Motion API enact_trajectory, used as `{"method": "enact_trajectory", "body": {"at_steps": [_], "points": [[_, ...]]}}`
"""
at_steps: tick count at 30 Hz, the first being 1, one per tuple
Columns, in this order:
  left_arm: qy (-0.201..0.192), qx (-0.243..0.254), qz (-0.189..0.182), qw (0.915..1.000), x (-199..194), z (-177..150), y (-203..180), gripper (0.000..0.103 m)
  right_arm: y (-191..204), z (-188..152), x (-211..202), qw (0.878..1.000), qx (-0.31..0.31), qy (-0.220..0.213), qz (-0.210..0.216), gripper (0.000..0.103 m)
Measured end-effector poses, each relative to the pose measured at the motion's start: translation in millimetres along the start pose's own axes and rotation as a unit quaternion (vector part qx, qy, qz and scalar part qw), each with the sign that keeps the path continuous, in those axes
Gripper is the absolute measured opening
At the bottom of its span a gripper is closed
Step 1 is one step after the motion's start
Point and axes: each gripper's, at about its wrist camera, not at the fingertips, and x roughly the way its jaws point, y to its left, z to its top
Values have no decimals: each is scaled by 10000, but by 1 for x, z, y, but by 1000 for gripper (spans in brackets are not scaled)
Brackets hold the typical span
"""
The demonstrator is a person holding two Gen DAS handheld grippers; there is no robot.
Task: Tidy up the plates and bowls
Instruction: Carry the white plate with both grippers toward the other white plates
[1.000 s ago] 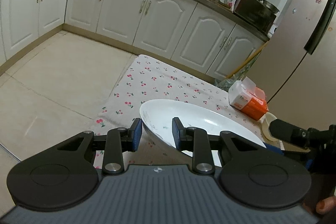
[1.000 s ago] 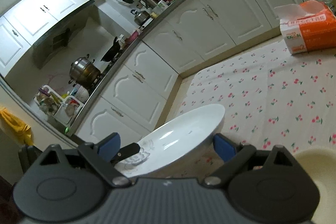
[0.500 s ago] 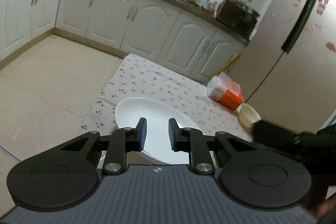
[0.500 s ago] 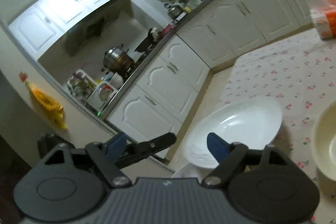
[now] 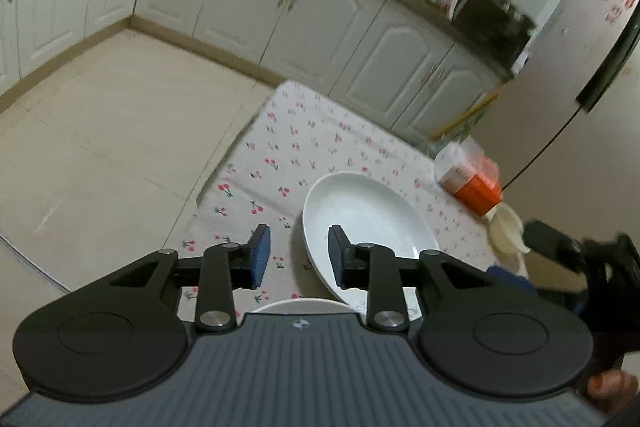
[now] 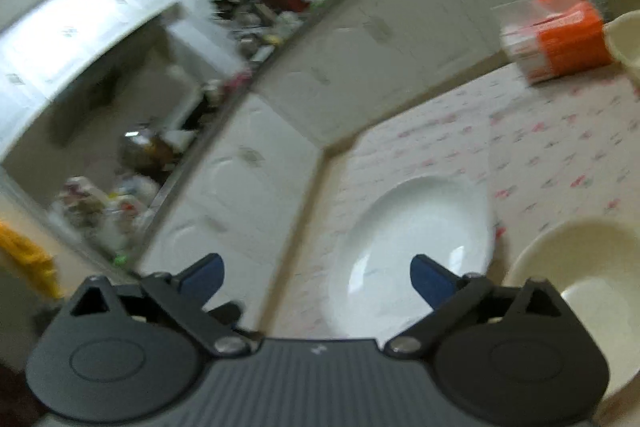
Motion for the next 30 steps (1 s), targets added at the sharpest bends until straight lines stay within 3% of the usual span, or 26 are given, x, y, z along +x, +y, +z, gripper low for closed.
{"method": "enact_trajectory", "body": {"at_steps": [4, 8, 13, 17, 21, 30], "points": [[344, 13, 62, 9994, 45, 16, -9, 33, -22, 22, 26, 9986, -54, 298, -438, 99], [472, 137, 169, 9986, 83, 29, -17, 32, -45, 33, 45, 9969, 69, 578, -528, 99], [691, 357, 137, 9969, 127, 40, -27, 29, -60, 39, 59, 9943, 400, 854, -499, 91], [829, 470, 308, 9950, 145, 35, -41, 26, -61, 41, 63, 9928, 354, 972, -605, 83], [941, 386, 342, 9942, 157, 25, -42, 21, -65, 39, 68, 9895, 321, 1170, -786, 66], [852, 462, 316, 9948, 139, 17, -32, 20, -64, 35, 66, 9895, 185, 1157, -843, 62]]}}
